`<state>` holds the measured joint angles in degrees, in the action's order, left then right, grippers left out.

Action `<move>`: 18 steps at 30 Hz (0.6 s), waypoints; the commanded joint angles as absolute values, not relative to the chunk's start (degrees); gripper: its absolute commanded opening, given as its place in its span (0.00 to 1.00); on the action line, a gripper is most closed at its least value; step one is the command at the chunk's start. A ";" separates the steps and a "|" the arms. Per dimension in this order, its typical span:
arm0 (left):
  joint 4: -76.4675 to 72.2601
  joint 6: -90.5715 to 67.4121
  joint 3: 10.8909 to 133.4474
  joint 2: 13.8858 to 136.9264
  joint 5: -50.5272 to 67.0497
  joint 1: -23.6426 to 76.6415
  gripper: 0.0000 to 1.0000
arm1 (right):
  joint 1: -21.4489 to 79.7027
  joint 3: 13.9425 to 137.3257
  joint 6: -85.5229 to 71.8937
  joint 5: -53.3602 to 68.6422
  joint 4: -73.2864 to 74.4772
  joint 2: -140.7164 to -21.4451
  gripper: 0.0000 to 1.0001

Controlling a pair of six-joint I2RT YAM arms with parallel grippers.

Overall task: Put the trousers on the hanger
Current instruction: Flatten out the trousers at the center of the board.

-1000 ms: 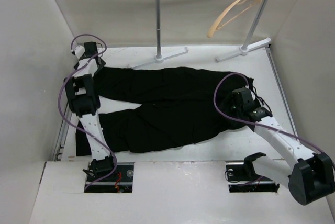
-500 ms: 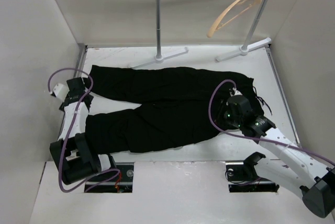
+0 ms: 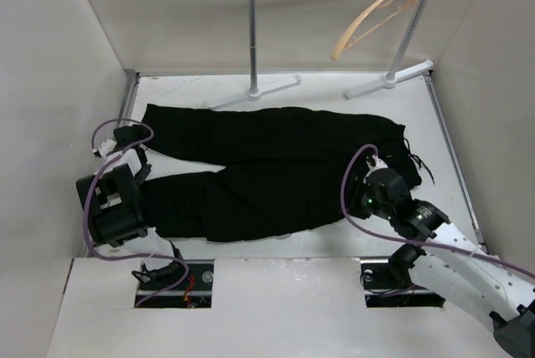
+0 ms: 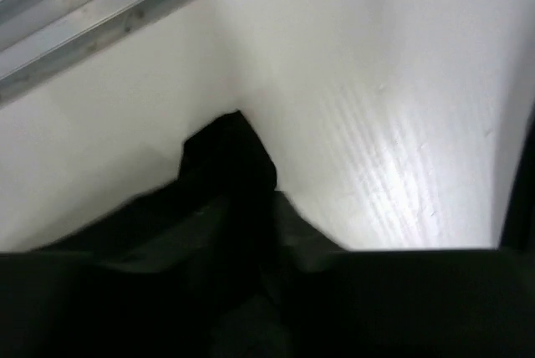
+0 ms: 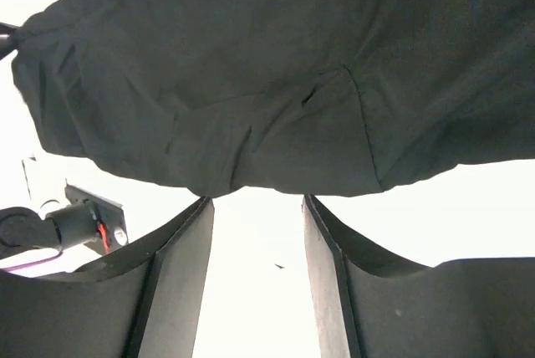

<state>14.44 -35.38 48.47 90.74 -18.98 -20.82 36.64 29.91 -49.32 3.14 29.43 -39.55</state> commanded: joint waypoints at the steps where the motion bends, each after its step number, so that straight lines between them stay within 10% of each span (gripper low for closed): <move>1: 13.01 -34.10 51.84 94.03 -20.30 -20.35 0.11 | 35.12 30.67 -49.40 1.59 30.41 -37.97 0.53; 7: 17.04 -34.28 64.67 98.26 -23.19 -20.17 0.10 | 29.41 32.60 -47.29 1.93 28.04 -43.05 0.52; 12: 21.70 -34.10 66.98 96.87 -25.31 -20.70 0.64 | 28.78 35.06 -46.67 2.11 25.67 -46.40 0.65; 18: 23.54 -34.98 55.04 80.63 -21.89 -21.67 0.71 | 29.74 34.81 -46.23 2.46 24.17 -46.93 0.61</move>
